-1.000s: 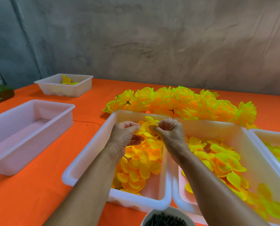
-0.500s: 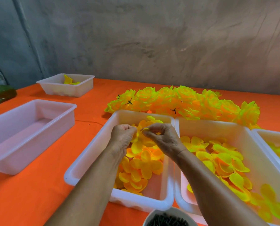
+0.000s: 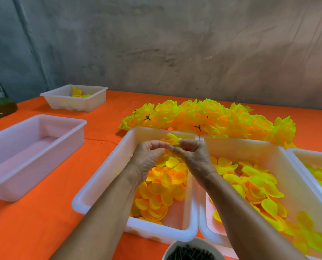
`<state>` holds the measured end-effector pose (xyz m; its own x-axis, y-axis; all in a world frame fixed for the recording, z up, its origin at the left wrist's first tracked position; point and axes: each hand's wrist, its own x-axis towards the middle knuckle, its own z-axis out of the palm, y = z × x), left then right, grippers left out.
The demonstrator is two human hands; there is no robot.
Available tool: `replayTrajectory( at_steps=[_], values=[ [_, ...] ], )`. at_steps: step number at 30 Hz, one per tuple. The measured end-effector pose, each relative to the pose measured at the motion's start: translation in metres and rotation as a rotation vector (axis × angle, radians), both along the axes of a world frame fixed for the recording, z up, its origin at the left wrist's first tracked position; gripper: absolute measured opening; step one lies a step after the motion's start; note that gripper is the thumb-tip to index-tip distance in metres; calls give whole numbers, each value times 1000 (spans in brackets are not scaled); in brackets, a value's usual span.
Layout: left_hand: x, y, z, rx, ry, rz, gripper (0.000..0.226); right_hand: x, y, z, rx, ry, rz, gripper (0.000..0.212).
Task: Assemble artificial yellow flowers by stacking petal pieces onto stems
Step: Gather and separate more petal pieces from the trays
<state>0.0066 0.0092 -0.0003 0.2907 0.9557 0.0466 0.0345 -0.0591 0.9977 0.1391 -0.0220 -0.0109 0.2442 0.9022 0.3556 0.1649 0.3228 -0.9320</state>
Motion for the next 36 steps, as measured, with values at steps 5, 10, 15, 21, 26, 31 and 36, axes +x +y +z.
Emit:
replayTrajectory(
  at_steps=[5,10,15,21,26,31,36],
  values=[
    [0,-2,1,40,27,9,18,2,1,-1,-25,3,-88,14],
    [0,-1,-3,156,90,8,12,3,-1,-1,-17,-1,-86,19],
    [1,3,-6,332,244,57,8,2,2,-1,-114,-3,-58,9],
    [0,4,-6,366,284,84,16,-2,1,1,-51,-210,-157,16],
    [-2,-2,-2,323,181,21,14,1,-2,3,-30,-230,-194,21],
    [3,-5,2,196,108,-14,12,1,-2,3,28,-225,-290,43],
    [2,-2,1,197,20,34,1,2,-3,3,78,-244,-330,46]
  ],
)
